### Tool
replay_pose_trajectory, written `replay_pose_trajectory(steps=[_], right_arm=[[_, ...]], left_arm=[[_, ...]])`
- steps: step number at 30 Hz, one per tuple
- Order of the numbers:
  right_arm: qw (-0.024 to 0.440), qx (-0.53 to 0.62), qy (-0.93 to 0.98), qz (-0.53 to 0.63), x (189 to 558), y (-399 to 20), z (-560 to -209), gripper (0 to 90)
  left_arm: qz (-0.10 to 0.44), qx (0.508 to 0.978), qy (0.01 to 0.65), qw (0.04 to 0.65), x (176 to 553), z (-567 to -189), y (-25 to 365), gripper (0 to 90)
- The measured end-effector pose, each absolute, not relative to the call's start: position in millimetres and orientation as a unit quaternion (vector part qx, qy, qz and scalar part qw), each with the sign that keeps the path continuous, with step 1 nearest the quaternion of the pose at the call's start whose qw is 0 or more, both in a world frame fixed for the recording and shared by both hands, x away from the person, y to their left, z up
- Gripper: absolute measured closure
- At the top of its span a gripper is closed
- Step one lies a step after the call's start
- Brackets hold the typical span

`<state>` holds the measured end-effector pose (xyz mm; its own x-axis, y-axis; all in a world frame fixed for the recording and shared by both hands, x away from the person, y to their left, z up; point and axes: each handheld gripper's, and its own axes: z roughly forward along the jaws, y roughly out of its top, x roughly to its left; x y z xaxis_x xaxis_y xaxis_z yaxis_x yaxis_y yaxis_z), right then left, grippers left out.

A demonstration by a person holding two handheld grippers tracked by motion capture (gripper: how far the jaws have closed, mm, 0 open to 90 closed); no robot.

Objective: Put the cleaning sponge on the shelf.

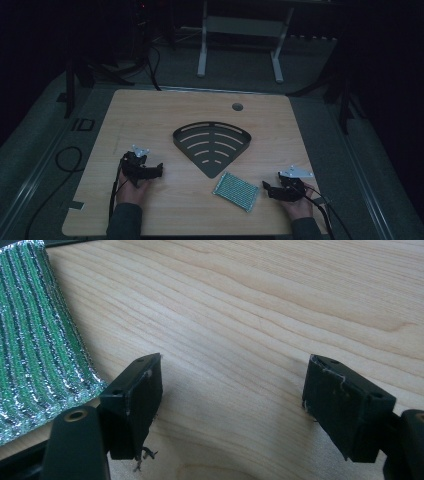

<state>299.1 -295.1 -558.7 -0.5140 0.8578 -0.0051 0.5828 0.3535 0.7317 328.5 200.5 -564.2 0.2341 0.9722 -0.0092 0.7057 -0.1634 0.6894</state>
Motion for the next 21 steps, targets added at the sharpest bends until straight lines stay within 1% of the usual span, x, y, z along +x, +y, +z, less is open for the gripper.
replay_pose_trajectory(steps=[5,6,7,9,12,15,21], right_arm=[[0.197,0.451,0.799,0.346,299.6,-295.4,-558.4,24.4],[0.196,0.454,0.797,0.348,300.0,-296.0,-558.0,27.5],[0.196,0.454,0.797,0.348,300.0,-296.0,-558.0,27.5],[0.182,0.463,0.785,0.37,301.6,-300.2,-551.5,33.8],[0.197,0.457,0.775,0.389,299.1,-303.3,-538.6,38.0],[0.222,0.44,0.775,0.396,295.6,-302.0,-524.0,40.8],[0.251,0.396,0.796,0.384,292.3,-286.6,-501.6,48.1]], left_arm=[[0.226,0.728,0.576,0.295,328.5,-564.2,200.4,2.8],[0.226,0.728,0.576,0.295,328.6,-564.2,200.4,2.8],[0.226,0.728,0.576,0.295,328.6,-564.2,200.4,2.8],[0.226,0.728,0.576,0.295,328.6,-564.2,200.5,2.8],[0.226,0.728,0.576,0.295,328.6,-564.2,200.4,2.8],[0.227,0.728,0.577,0.295,328.7,-564.2,200.3,2.8],[0.227,0.728,0.577,0.295,328.7,-564.2,200.3,2.8]])
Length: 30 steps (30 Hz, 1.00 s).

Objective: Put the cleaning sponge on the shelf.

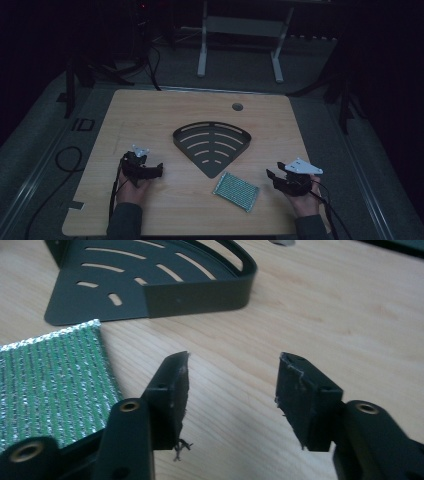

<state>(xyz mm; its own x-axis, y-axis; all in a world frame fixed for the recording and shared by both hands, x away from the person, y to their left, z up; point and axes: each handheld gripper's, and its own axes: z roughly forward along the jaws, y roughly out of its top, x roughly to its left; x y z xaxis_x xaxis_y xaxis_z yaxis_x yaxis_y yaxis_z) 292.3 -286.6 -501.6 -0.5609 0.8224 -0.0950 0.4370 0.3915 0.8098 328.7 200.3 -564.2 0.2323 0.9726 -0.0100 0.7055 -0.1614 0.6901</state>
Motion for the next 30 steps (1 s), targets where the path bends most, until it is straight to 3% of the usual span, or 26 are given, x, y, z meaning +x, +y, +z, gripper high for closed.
replay_pose_trajectory(steps=[5,18,23,30], right_arm=[[0.246,0.359,0.819,0.374,290.3,-263.5,-489.5,63.6],[0.216,0.279,0.874,0.335,306.3,-199.5,-492.8,78.5],[0.193,0.27,0.888,0.319,314.4,-187.0,-501.1,89.6],[0.167,0.251,0.905,0.301,314.3,-175.8,-511.5,90.0]], left_arm=[[0.227,0.728,0.577,0.294,328.9,-564.2,200.2,2.8],[0.227,0.728,0.577,0.294,328.9,-564.2,200.2,2.8],[0.227,0.728,0.577,0.294,328.9,-564.2,200.2,2.8],[0.227,0.728,0.577,0.294,328.9,-564.2,200.2,2.8]])
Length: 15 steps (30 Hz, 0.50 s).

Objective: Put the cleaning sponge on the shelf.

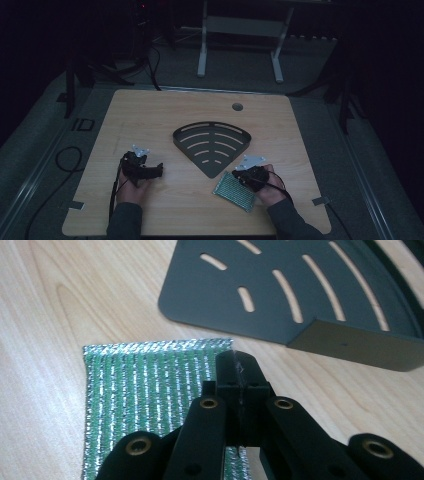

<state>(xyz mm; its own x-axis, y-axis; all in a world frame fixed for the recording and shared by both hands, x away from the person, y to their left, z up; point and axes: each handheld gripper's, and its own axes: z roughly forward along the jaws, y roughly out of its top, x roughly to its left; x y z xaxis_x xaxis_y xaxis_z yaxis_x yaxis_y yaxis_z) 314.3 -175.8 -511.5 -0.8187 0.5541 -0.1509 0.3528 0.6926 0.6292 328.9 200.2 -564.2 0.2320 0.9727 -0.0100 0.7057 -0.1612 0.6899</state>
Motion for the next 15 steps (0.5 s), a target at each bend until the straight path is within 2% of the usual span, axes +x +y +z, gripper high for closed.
replay_pose_trajectory(steps=[15], right_arm=[[0.157,0.253,0.912,0.282,310.2,-177.3,-526.1,90.0]], left_arm=[[0.227,0.728,0.577,0.294,328.9,-564.2,200.2,2.8]])
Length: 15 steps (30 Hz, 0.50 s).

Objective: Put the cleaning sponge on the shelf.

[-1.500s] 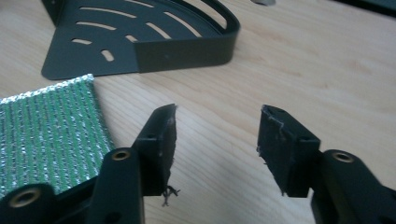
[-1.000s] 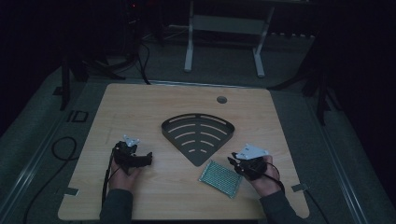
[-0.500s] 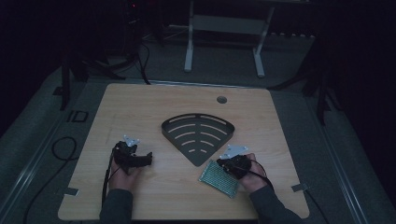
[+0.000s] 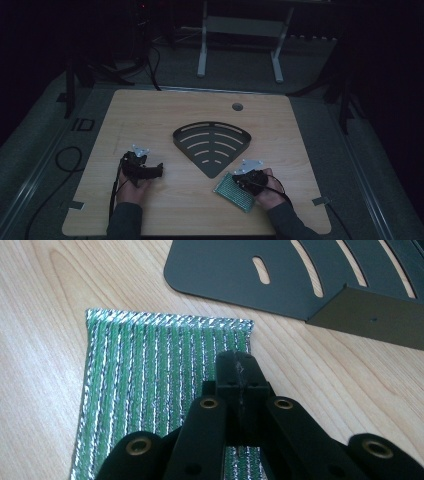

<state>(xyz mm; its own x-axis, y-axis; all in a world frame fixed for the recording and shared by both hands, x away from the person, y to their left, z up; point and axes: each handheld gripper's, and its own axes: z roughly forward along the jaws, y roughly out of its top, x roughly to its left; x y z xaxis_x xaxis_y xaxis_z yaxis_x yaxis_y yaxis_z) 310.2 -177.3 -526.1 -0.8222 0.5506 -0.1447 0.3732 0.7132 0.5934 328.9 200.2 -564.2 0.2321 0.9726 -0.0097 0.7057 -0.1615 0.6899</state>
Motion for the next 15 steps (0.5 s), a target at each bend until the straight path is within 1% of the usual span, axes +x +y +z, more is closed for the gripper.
replay_pose_trajectory(steps=[11,15], right_arm=[[0.161,0.262,0.909,0.282,315.9,-189.7,-526.4,90.0],[0.152,0.264,0.909,0.284,317.5,-191.5,-525.3,89.9]], left_arm=[[0.227,0.728,0.577,0.294,328.9,-564.1,200.1,2.8],[0.227,0.728,0.577,0.294,329.0,-564.1,200.1,2.8]])
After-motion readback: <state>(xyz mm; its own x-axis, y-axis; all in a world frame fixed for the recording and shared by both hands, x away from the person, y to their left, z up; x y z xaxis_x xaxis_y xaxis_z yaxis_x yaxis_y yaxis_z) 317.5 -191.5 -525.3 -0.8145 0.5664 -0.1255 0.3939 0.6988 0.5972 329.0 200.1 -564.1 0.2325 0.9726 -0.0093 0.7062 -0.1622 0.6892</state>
